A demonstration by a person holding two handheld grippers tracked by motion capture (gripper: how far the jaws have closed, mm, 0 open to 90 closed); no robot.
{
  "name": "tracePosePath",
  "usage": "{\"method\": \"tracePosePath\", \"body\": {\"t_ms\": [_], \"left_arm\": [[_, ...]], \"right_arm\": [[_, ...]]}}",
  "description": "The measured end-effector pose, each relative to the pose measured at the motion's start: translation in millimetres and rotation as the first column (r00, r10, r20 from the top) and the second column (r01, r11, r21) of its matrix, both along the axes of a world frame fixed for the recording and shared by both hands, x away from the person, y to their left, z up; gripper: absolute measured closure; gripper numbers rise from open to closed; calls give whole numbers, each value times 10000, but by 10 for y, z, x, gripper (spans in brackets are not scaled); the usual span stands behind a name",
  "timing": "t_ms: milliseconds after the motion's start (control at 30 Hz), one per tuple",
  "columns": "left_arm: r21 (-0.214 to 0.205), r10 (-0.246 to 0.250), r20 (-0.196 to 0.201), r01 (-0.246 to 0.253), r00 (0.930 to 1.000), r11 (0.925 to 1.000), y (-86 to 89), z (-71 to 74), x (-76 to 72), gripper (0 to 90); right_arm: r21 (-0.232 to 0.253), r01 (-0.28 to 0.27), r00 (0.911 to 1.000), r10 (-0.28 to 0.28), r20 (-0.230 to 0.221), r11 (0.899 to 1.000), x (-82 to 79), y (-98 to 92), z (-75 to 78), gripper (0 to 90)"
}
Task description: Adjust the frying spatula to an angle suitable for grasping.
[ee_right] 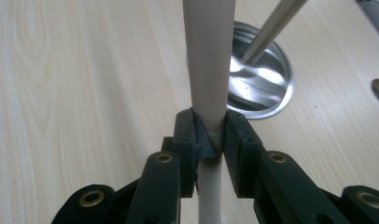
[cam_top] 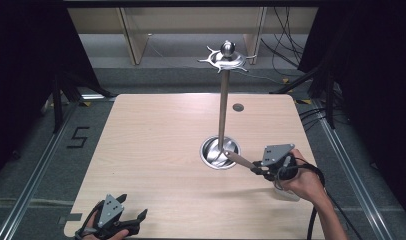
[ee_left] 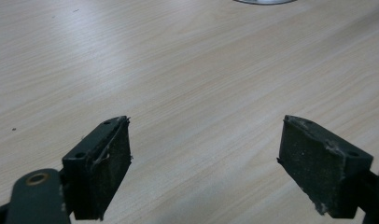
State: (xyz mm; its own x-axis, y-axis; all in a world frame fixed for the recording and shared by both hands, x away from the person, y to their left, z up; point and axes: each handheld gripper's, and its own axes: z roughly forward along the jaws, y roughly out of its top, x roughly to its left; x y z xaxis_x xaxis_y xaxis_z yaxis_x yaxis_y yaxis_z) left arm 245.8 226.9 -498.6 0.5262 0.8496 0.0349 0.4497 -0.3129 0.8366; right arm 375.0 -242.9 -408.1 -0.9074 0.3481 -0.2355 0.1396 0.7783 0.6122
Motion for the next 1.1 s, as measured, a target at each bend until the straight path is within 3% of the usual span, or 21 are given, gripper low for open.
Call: {"method": "tracePosePath", "body": {"t_ms": [33, 67, 167, 233, 267, 333, 367, 467, 567, 600, 800, 833, 900, 1000, 1100], "left_arm": [[-65, 26, -37, -26, 10000, 10000, -5, -4, 0, 160], [-65, 26, -37, -26, 10000, 10000, -5, -4, 0, 159], [-92, 43, -64, -44, 10000, 9999, -12, -4, -1, 159], [-98, 58, -51, -58, 10000, 9999, -12, -2, -2, 159], [-88, 65, -25, -65, 10000, 9999, -9, -1, -2, 159], [9, 38, 4, -38, 10000, 10000, -3, 5, -2, 159], [7, 32, -2, -32, 10000, 10000, -2, 5, -2, 160], [28, 48, 9, -48, 10000, 10000, -3, 4, -1, 159], [8, 57, 27, -57, 10000, 10000, -5, 3, -2, 160], [-170, 85, 45, -85, 10000, 9998, -14, 0, -5, 159], [-149, 85, 40, -84, 10000, 9999, -11, 2, -5, 159], [-320, 129, 36, -128, 9999, 9994, -17, -6, -3, 159], [-259, 146, 7, -146, 9999, 9996, -12, -6, -4, 160], [-293, 149, 6, -148, 9999, 9995, -14, -3, -6, 159], [-295, 149, 17, -148, 9999, 9995, -14, -3, -7, 160]], "right_arm": [[148, -31, 10000, 30, 87, 9999, -1, -28, 12, 765], [249, 130, 9999, -127, -98, 9996, -21, -53, 34, 765], [597, 159, 9996, -172, 211, 9981, -21, -110, 64, 765], [840, 265, 9995, -279, 154, 9961, -29, -144, 84, 765], [1244, 555, 9981, -582, 182, 9907, -40, -202, 114, 765], [1367, 628, 9976, -660, 191, 9886, -44, -222, 123, 765], [1780, 635, 9967, -714, 384, 9820, -47, -268, 150, 765], [2219, 742, 9950, -872, 490, 9722, -61, -309, 191, 765], [2399, 763, 9944, -916, 532, 9678, -67, -328, 221, 766], [2634, 801, 9939, -969, 517, 9613, -73, -340, 241, 766], [3098, 812, 9923, -1061, 641, 9473, -72, -377, 276, 766], [3255, 907, 9902, -1201, 715, 9412, -75, -378, 272, 766], [3314, 865, 9911, -1149, 672, 9395, -72, -382, 276, 766], [3695, 816, 9913, -1139, 664, 9257, -78, -400, 293, 766], [3800, 716, 9913, -1081, 754, 9222, -75, -408, 311, 766]]}}
